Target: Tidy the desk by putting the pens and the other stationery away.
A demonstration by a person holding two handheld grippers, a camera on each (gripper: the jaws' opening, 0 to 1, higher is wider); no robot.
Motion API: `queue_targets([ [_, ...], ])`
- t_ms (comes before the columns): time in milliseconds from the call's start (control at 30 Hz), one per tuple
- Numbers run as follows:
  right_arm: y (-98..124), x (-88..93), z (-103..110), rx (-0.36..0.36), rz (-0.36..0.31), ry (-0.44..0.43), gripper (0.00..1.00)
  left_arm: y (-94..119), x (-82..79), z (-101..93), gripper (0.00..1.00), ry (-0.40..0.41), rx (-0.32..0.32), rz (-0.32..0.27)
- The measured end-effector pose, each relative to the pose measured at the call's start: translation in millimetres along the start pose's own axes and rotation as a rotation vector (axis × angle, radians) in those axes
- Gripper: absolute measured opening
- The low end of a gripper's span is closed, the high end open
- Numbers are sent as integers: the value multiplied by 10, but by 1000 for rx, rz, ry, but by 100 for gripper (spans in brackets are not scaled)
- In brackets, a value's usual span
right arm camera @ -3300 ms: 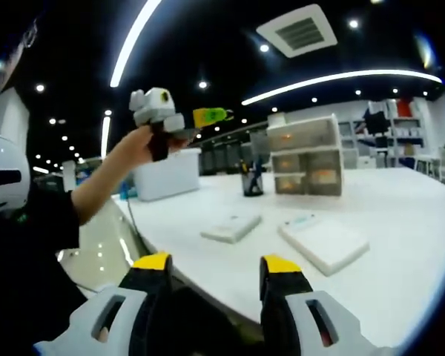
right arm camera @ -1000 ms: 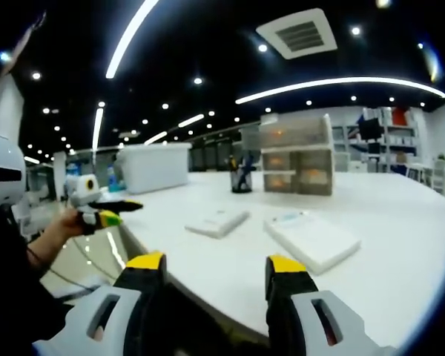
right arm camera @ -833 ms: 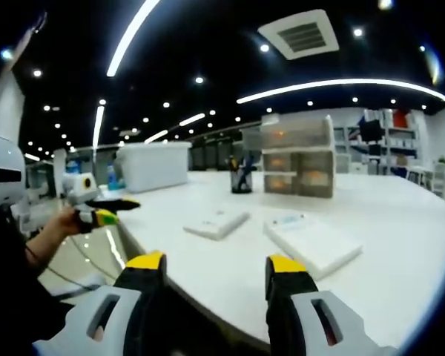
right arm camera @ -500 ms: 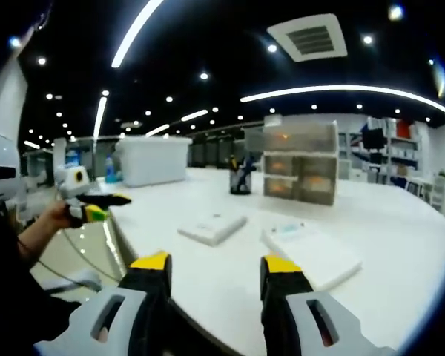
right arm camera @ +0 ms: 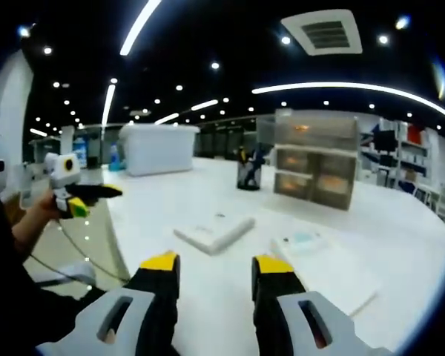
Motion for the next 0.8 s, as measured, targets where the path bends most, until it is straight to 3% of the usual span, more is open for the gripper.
queue_targets([
  [300, -209, -1, -61, 7, 40, 51, 27, 18, -15, -5, 57, -8, 4, 4],
  [500, -344, 57, -59, 24, 84, 135, 20, 12, -12, -24, 57, -6, 11, 8],
  [800, -466, 101, -29, 14, 112, 159, 16, 24, 1, -3, 57, -3, 5, 12],
])
Point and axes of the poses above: the point that each gripper's makers call its tool centre point, and the gripper's own axes: y roughly backward along the fingers, z roughly to its left, x roughly out of its underside, the point moved 2 cm from there along y, roughly backward along the fingers, and after that the axes turned 3 degrees about -y, right-handed, at the moved point
